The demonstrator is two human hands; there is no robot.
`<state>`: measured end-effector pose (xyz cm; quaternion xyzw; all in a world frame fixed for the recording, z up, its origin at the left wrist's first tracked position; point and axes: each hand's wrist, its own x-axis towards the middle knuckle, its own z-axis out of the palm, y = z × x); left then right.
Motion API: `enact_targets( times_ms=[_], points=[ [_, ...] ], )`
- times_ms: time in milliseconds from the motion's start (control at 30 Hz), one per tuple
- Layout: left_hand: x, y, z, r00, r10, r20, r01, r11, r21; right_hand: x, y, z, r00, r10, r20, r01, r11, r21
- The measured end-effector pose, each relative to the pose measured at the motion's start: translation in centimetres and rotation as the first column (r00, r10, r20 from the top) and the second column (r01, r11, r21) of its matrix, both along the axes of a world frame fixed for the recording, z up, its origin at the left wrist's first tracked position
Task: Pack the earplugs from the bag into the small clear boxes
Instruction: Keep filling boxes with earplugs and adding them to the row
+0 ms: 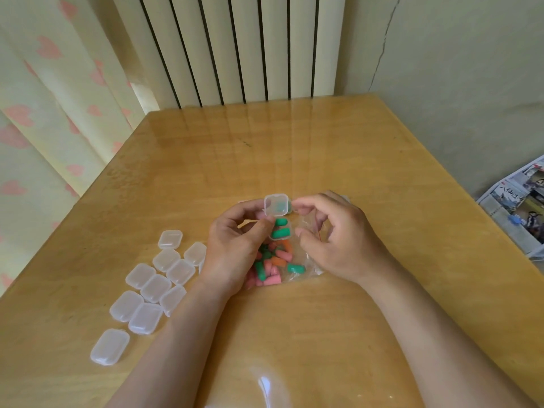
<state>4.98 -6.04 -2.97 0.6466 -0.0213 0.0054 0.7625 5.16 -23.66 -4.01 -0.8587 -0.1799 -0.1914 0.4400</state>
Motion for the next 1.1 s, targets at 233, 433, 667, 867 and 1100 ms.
enact_targets(
  times_ms=[233,433,667,867,1100],
  points=[
    [0.8,0.6,-1.4,0.994,-0.101,-0.027,0.1,0.994,-0.051,-0.1,-0.3,0.2,0.978,0.123,-0.168,-0.131,0.991,-0.04],
    [0.5,0.7,-1.0,0.978,-0.207,-0.003,0.207,0.978,-0.022,0.6,-0.5,-0.4,0.996,0.083,-0.012,-0.083,0.996,-0.012],
    [0.3,0.5,-1.0,0.981,-0.188,0.041,0.186,0.982,0.046,0.6,-0.4,-0.4,0.994,0.106,-0.021,-0.106,0.994,0.001],
    [0.3,0.5,-0.8,0.986,-0.161,0.03,0.16,0.986,0.054,0.5,-0.1,-0.2,0.994,0.107,-0.033,-0.108,0.994,-0.021],
    [0.2,0.8,-0.5,0.992,-0.084,0.096,0.073,0.991,0.114,-0.2,0.2,0.1,0.977,0.099,-0.187,-0.102,0.995,-0.006]
  ],
)
